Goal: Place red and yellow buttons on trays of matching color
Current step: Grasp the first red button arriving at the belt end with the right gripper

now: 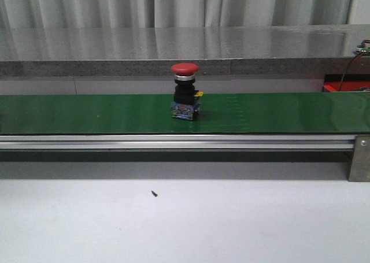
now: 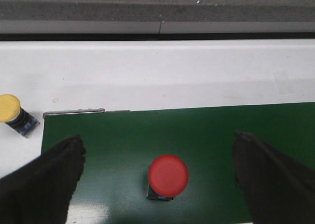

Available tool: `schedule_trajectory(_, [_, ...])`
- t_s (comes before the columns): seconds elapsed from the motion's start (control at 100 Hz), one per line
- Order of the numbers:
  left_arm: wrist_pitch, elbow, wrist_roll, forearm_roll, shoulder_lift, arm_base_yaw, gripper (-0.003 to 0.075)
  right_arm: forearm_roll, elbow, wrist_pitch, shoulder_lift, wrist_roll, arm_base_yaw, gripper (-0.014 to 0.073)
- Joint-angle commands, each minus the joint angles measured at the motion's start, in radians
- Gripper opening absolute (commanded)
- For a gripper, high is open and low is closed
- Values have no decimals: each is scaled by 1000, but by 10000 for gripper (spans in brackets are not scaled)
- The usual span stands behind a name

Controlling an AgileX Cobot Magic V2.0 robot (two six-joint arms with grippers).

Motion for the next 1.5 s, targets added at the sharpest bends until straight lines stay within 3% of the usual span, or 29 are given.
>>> schedule_trajectory(0.0, [-80, 45, 41, -73, -119, -7, 600, 2, -23, -65, -1, -5, -1, -69])
schedule_trajectory(0.07, [-114, 116, 42, -81, -191, -7, 586, 2, -23, -66, -1, -5, -1, -69])
schedule_trajectory(0.18, [-138, 225, 73, -84, -296, -7, 498, 2, -23, -70, -1, -5, -1, -69])
schedule_trajectory(0.52, [-204, 505, 87, -131, -525, -52, -22, 2, -23, -65, -1, -5, -1, -38])
schedule_trajectory(0.6, [-252, 545, 87, -131, -558, -89, -20, 2, -23, -64, -1, -5, -1, 58])
schedule_trajectory(0.79, [-342, 609, 87, -131, -631, -144, -20, 11, -23, -73, -1, -5, -1, 475])
schedule_trajectory(0.86, [-342, 609, 87, -131, -632, -144, -19, 23, -23, -92, -1, -5, -1, 563])
schedule_trajectory(1.03, [-342, 609, 87, -131, -632, -144, -19, 61, -91, -58, 58, -5, -1, 572])
schedule_trajectory(1.29, [-342, 609, 87, -133, -632, -144, -20, 103, -296, 118, 319, -5, 0, 572])
schedule_trajectory(1.49, [-342, 609, 87, -145, -632, -144, -19, 111, -411, 134, 508, -16, 58, 572])
